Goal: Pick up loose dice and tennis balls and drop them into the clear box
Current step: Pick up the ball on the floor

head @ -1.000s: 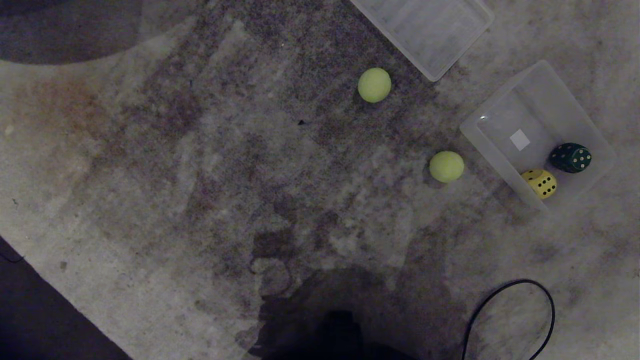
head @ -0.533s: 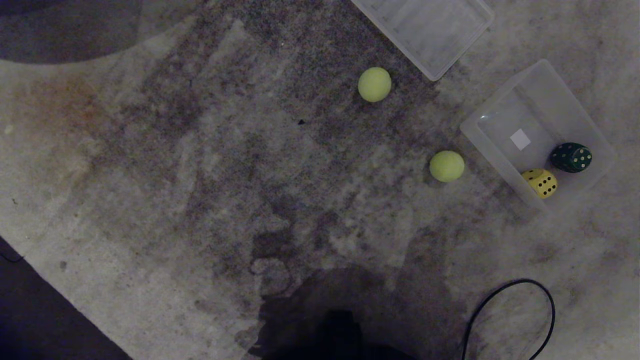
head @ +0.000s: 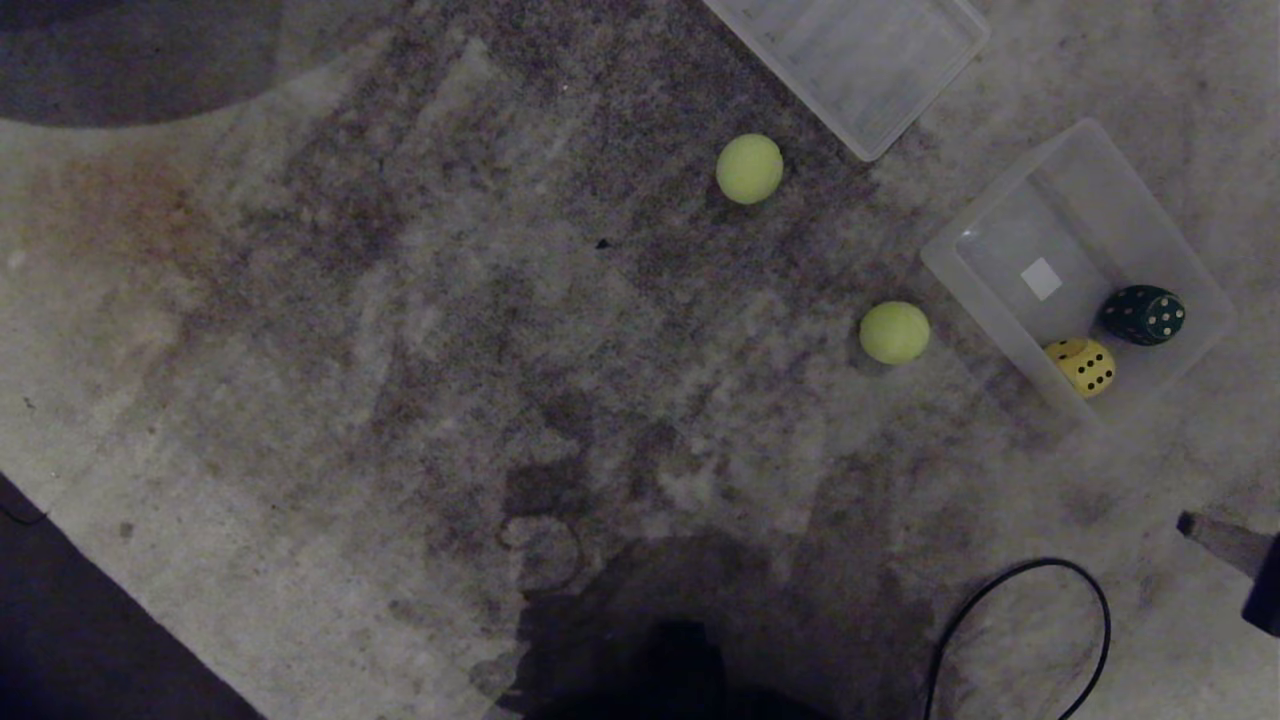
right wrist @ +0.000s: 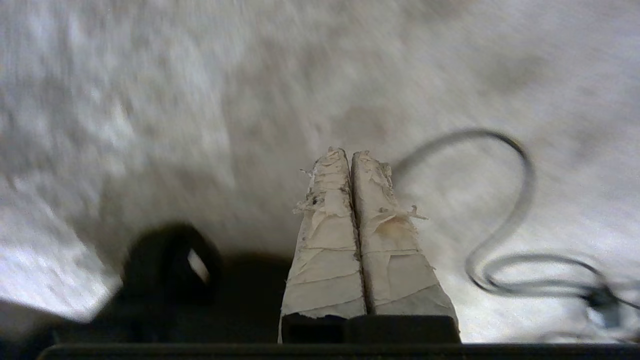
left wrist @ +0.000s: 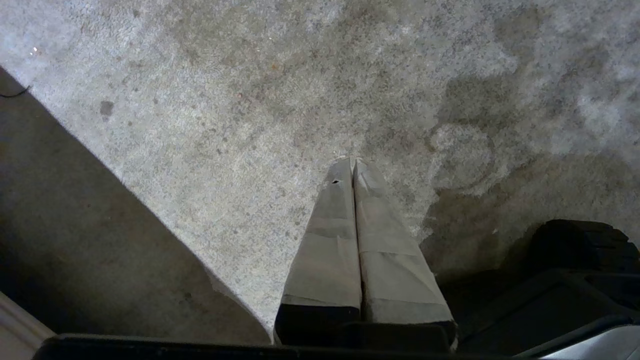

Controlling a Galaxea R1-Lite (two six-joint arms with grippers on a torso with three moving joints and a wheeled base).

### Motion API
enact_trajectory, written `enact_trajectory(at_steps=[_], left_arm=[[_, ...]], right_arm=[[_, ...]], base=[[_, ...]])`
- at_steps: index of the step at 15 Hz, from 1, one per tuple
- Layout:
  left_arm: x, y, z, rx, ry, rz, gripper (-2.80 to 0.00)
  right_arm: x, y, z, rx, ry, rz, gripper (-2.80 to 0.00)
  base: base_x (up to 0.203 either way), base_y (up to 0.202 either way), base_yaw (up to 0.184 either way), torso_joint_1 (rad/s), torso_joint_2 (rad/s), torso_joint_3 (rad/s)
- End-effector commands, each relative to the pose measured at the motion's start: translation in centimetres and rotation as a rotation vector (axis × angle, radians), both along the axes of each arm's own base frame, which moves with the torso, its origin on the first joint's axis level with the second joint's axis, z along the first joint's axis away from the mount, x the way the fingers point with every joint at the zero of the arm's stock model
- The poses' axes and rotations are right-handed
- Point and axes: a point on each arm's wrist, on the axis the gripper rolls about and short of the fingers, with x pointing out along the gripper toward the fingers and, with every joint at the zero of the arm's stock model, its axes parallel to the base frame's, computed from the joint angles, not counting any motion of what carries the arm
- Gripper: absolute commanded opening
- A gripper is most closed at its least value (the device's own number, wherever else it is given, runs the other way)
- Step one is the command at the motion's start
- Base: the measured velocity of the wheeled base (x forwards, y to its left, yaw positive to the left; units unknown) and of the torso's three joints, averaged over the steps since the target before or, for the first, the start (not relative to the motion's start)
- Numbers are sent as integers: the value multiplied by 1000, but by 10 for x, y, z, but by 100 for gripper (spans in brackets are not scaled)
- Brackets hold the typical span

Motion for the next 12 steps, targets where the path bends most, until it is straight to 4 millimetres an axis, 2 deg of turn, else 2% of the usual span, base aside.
enact_trajectory(at_steps=[1,4,5,6,10,12], left_arm=[[0,0,0,-1,2,1,-280],[0,0,0,-1,2,1,-280],[0,0,0,-1,2,0,-280],[0,0,0,-1,2,0,-280],[0,0,0,-1,2,0,-280],[0,0,0,-1,2,0,-280]], right_arm=[[67,11,-16,48,104,27,-280],[117,38,2,134,9,98,-280],[123,46,9,151,-30,126,-280],[128,50,12,157,-53,144,0],[153,59,-1,83,-15,167,0],[167,61,1,52,-39,173,0]], base=[[0,0,0,0,0,0],[0,0,0,0,0,0],[0,0,0,0,0,0],[0,0,0,0,0,0],[0,0,0,0,0,0],[0,0,0,0,0,0]])
